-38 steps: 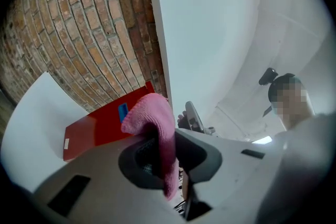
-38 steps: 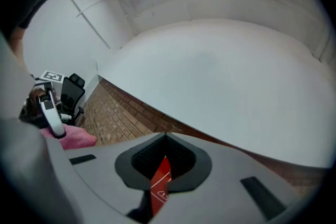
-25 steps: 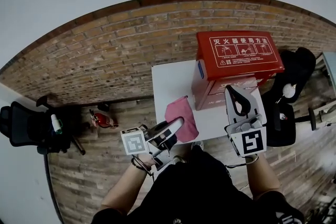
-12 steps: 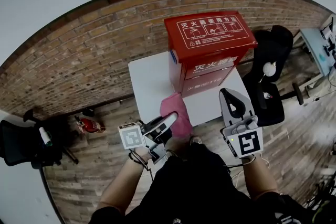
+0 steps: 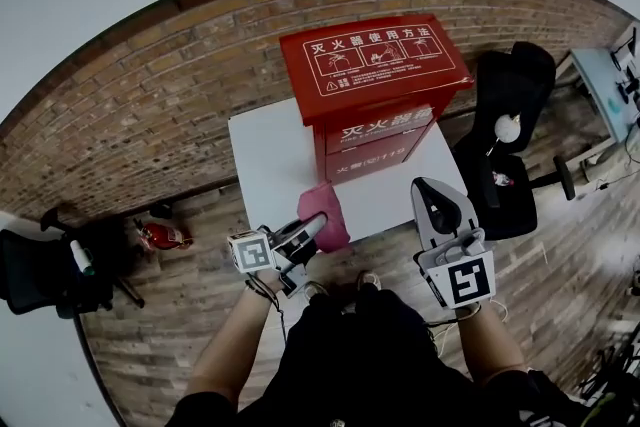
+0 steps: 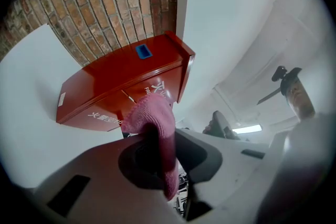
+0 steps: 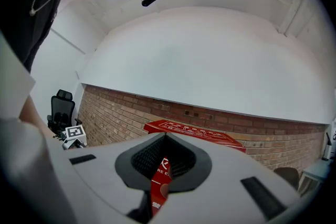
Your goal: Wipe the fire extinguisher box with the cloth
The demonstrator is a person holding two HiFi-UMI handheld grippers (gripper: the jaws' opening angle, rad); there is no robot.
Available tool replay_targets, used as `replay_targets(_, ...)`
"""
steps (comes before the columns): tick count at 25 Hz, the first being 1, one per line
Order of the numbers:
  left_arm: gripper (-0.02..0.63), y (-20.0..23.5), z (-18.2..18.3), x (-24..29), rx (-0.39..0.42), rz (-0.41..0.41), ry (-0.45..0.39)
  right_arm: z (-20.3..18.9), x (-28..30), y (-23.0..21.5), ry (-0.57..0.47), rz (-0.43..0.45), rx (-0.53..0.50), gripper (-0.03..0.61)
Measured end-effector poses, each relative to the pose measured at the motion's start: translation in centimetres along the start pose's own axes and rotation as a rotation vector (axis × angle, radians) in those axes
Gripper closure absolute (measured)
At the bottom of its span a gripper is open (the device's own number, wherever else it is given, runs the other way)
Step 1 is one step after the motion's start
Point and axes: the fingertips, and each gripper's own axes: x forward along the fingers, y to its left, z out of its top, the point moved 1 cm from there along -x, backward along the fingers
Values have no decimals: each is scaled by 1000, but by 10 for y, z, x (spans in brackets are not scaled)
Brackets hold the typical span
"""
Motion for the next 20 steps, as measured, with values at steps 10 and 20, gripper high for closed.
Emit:
replay_targets(10, 537, 108, -28, 37, -69, 47, 51, -45, 4, -43, 35, 9, 0, 560)
replay_targets(20, 537, 201, -60, 56, -133, 139, 130, -89, 3, -68, 101, -3, 17, 560)
